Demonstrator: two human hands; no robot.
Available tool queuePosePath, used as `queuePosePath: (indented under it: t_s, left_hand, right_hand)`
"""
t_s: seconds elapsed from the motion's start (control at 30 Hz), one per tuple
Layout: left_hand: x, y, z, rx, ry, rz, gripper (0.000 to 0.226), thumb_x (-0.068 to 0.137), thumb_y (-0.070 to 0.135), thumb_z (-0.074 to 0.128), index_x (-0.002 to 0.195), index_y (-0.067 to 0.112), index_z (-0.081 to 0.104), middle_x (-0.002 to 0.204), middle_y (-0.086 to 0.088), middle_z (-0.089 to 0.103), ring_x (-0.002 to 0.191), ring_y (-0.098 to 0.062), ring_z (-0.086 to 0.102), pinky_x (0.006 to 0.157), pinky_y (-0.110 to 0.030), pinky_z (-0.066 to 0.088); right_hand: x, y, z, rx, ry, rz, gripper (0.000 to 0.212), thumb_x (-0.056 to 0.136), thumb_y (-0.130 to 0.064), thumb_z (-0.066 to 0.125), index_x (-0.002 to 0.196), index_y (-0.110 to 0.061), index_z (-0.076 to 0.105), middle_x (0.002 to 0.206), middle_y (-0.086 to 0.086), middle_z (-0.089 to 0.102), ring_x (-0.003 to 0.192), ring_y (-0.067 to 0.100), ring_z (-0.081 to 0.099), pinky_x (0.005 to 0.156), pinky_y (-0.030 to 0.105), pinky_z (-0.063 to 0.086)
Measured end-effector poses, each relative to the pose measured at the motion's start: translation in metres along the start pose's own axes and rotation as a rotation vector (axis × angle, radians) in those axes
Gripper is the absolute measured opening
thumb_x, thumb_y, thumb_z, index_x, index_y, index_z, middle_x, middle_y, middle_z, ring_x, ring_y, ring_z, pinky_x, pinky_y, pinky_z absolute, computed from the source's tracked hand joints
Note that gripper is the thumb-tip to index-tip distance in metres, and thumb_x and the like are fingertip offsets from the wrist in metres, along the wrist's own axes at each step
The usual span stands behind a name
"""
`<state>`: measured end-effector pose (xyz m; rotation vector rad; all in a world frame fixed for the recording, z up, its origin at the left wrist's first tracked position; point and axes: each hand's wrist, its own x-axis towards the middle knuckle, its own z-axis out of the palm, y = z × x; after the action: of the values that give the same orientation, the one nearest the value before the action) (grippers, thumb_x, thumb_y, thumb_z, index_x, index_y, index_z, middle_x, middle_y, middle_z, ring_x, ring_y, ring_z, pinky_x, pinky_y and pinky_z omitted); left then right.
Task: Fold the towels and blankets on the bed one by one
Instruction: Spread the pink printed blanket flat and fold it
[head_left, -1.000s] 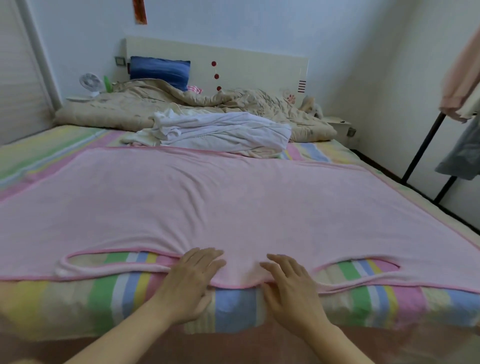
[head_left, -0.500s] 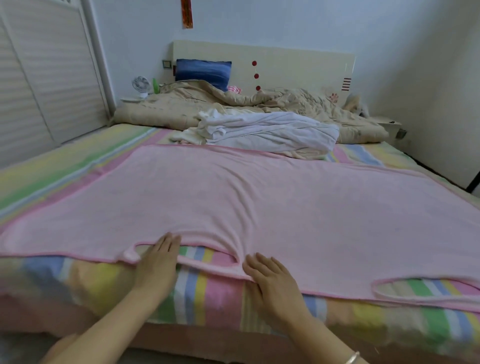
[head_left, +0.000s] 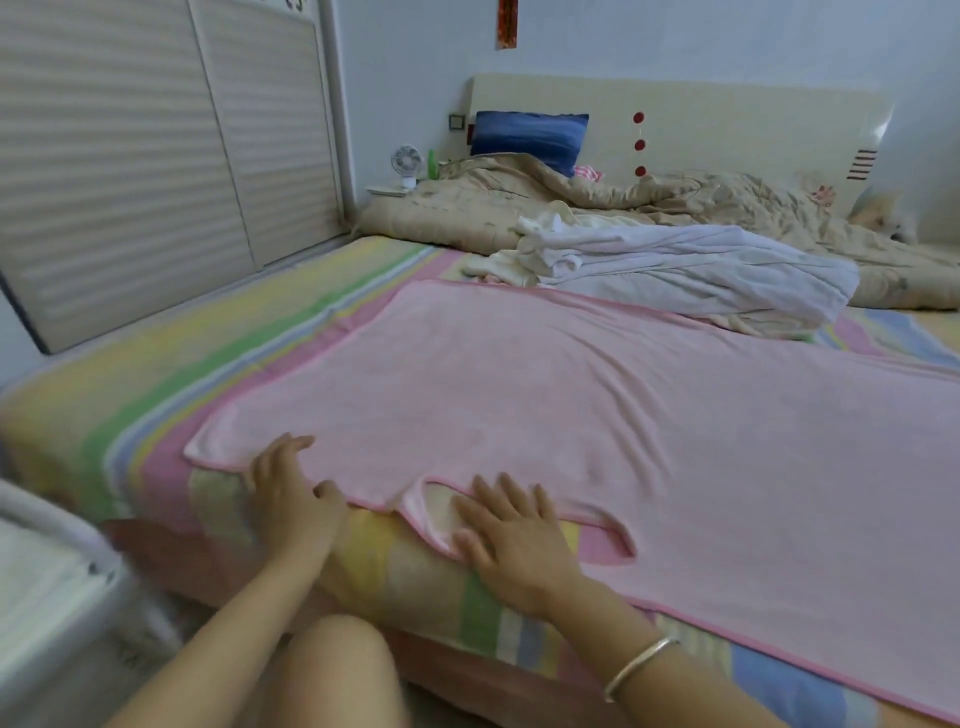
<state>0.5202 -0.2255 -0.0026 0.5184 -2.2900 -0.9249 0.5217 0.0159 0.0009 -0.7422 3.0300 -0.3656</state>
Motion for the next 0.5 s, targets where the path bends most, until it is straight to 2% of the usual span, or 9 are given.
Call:
queuePosePath:
  t_s: [0.07,0.13,0.23,0.33,0.4,0.5]
  left_hand:
    - [0.019,-0.015,-0.007,-0.045,0.054,-0.361,0.05,0.079,0.005,0.061,0.128,0.007,0.053,0.14,-0.02,0.043,0.135,-0.034,0.033,0.112,-0.04,0.021]
    - [0.033,-0.024,-0.004,-0.215,0.06,-0.571,0.052,0.077,0.007,0.061,0.129,0.004,0.054,0.14,-0.021,0.043,0.132,-0.035,0.039,0.112,-0.04,0.029]
    - [0.044,-0.024,0.0,-0.312,0.135,-0.665,0.067,0.06,0.023,0.05,0.124,0.008,0.06,0.14,-0.016,0.045,0.129,-0.035,0.043,0.113,-0.044,0.03]
    - [0.059,-0.038,0.004,-0.297,0.164,-0.637,0.057,0.063,0.021,0.047,0.117,0.017,0.066,0.133,-0.015,0.052,0.121,-0.037,0.05,0.108,-0.046,0.037]
    - [0.07,-0.046,0.003,-0.356,0.152,-0.656,0.061,0.06,0.026,0.04,0.115,0.025,0.068,0.13,-0.01,0.058,0.116,-0.034,0.055,0.105,-0.045,0.042]
    - [0.086,-0.045,0.001,-0.442,0.109,-0.747,0.067,0.068,0.025,0.04,0.132,0.019,0.058,0.138,-0.007,0.055,0.123,-0.032,0.053,0.106,-0.041,0.042]
  right_hand:
    - [0.011,-0.021,0.008,0.084,0.061,-0.103,0.073,0.086,-0.059,0.009,0.134,-0.026,0.053,0.149,-0.003,0.043,0.14,0.022,0.033,0.115,0.039,0.02]
    - [0.022,-0.035,0.008,0.205,0.2,-0.056,0.056,0.095,-0.053,0.022,0.122,-0.023,0.061,0.127,-0.001,0.062,0.119,0.022,0.054,0.099,0.034,0.038]
    - [0.033,-0.038,0.002,0.316,0.353,0.13,0.027,0.097,-0.042,0.046,0.114,-0.022,0.054,0.113,-0.003,0.062,0.099,0.022,0.061,0.078,0.034,0.043]
    - [0.04,-0.034,-0.003,0.345,0.436,0.208,0.026,0.089,-0.042,0.054,0.103,-0.02,0.05,0.101,-0.006,0.058,0.084,0.023,0.062,0.066,0.033,0.039]
    - [0.041,-0.028,-0.007,0.334,0.411,0.189,0.032,0.086,-0.048,0.049,0.103,-0.02,0.05,0.102,-0.009,0.056,0.081,0.02,0.06,0.066,0.034,0.04]
    - [0.039,-0.018,-0.004,0.334,0.352,0.142,0.023,0.09,-0.03,0.053,0.112,-0.023,0.052,0.114,-0.012,0.054,0.083,0.011,0.057,0.074,0.033,0.045]
